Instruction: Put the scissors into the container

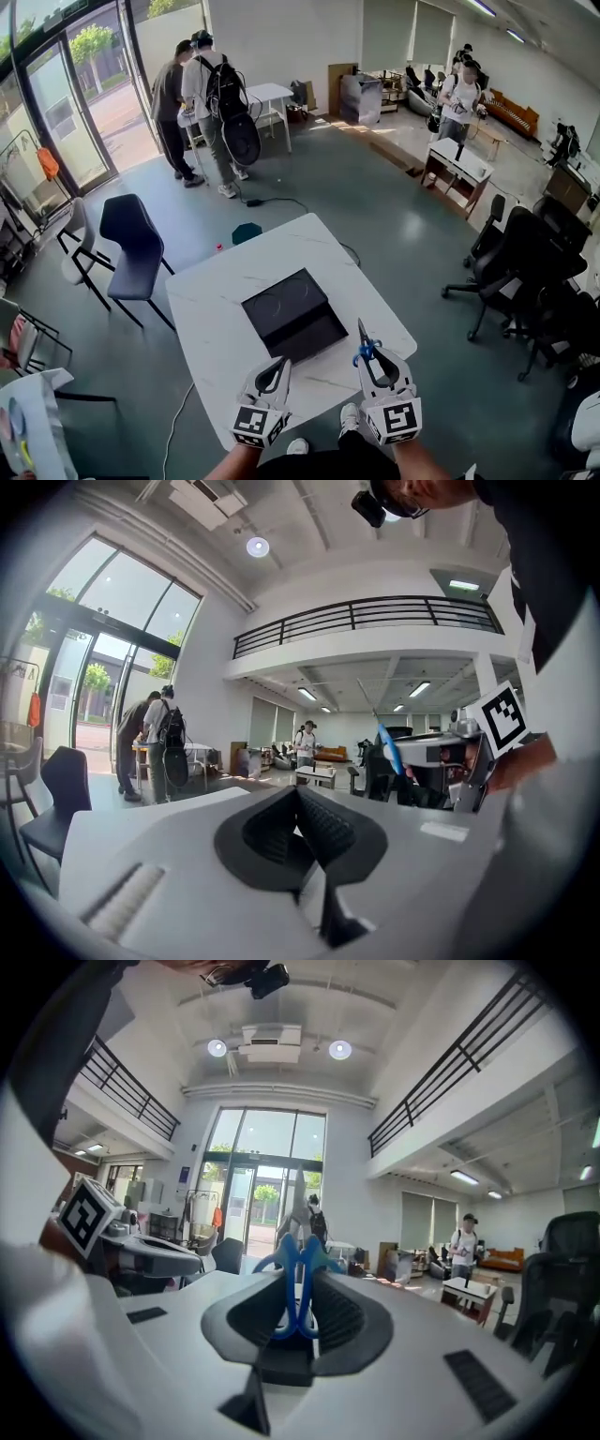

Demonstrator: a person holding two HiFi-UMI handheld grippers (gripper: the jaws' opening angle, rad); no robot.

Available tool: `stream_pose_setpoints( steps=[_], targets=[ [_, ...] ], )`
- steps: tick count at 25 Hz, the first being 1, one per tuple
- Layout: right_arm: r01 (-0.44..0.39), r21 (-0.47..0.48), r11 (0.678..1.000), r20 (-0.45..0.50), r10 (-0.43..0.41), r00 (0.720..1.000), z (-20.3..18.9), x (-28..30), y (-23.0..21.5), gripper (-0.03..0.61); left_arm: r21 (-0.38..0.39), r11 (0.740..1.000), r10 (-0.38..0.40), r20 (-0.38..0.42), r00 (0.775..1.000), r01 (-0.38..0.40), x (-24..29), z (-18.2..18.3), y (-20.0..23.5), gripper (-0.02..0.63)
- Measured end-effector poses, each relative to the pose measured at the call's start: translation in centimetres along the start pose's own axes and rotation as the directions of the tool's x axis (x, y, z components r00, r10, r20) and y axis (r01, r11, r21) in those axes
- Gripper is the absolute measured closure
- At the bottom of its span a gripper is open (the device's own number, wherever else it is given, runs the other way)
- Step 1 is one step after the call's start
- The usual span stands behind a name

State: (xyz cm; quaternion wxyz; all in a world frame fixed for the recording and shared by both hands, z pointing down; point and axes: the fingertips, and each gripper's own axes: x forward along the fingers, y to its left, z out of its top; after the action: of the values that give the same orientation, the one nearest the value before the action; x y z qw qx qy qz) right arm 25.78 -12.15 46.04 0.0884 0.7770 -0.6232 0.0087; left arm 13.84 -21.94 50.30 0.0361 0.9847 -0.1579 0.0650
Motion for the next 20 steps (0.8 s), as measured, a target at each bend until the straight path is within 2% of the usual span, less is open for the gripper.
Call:
stream_pose_setpoints(
  steps=[6, 10, 15, 20],
  targets=[
    [-0.116, -0.03, 0.993, -0.014, 0.116, 0.993, -1.4, 3.6, -2.1, 0.486, 0.013, 0.995, 0.099, -0.018, 0.995, -0.099, 2.4, -0.4, 0.5, 0.604],
    [-0.238, -0.045, 0.97, -0.033, 0.236, 0.971, -2.2, 5.9, -1.8, 0.486, -0.007, 0.981, 0.195, -0.025, 0.981, -0.195, 2.5, -0.7, 1.4, 0.604],
    [-0.405, -0.072, 0.911, -0.077, 0.4, 0.913, -3.6, 8.9, -1.1, 0.486, -0.027, 0.948, 0.316, -0.055, 0.947, -0.318, 2.4, -1.9, 2.6, 0.604],
    [-0.555, -0.141, 0.82, -0.123, 0.542, 0.831, -5.0, 10.8, 0.1, 0.486, -0.047, 0.899, 0.432, -0.064, 0.899, -0.435, 1.7, -2.2, 3.4, 0.604]
  ],
)
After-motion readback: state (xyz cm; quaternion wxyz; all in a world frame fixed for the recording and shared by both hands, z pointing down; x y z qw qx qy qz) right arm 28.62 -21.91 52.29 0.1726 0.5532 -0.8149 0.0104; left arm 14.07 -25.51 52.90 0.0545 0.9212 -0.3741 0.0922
